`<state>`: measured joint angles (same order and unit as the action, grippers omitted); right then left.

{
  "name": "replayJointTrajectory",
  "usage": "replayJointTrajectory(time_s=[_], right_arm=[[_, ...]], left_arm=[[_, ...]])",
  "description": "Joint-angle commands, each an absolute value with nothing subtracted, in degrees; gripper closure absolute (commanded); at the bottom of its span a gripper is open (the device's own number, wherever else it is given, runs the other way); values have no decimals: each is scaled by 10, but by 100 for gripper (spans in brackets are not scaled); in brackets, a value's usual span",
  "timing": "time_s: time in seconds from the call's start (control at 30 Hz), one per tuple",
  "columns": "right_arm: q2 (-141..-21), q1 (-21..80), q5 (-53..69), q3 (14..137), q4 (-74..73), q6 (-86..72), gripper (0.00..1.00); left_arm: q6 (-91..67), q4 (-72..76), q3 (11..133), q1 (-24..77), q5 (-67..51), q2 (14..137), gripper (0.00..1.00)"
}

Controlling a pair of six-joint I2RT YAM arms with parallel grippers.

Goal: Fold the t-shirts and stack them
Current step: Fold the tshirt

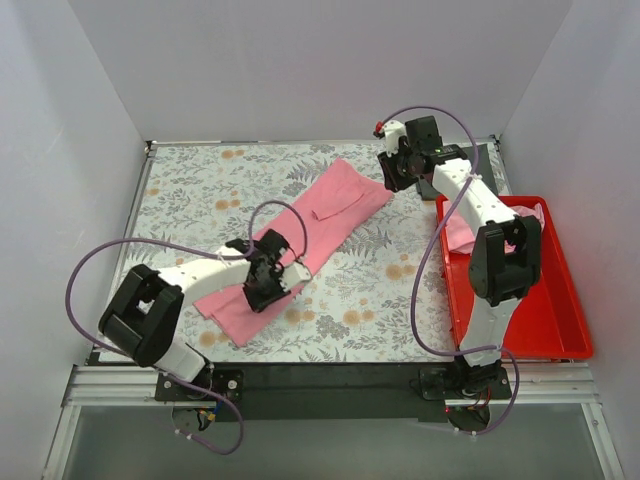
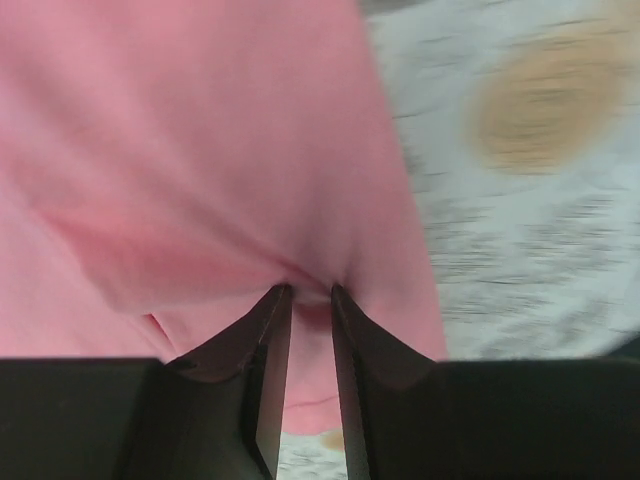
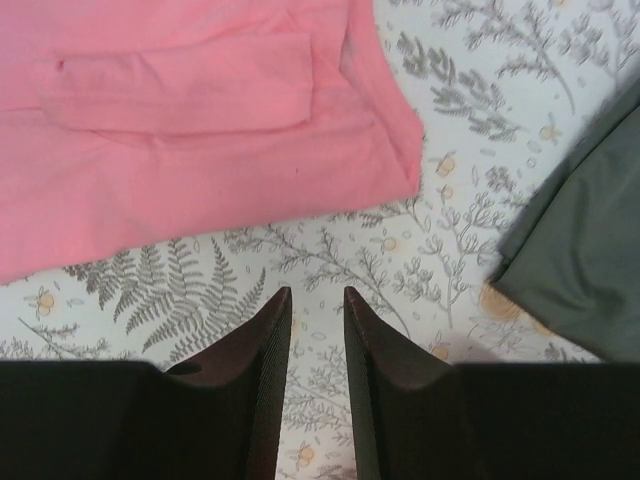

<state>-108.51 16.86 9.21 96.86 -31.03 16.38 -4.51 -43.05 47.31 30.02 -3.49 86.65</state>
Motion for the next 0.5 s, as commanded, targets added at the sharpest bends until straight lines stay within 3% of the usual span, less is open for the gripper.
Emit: replayJointTrajectory(time_s=[0.0, 0.1, 0.27, 0.47], right_arm=[[-1039, 162, 110, 947, -324, 156, 66], [-1041, 162, 123, 933, -326, 152, 68], [-1067, 168, 172, 933, -334, 128, 75], [-1125, 210, 199, 944, -332, 97, 84]], left_arm=[[-156, -522, 502, 435, -131, 862, 78], [-208, -526, 582, 489, -181, 888, 78], [-241, -514, 685, 475, -217, 904, 78], [-278, -466, 732, 349, -307, 880, 77]])
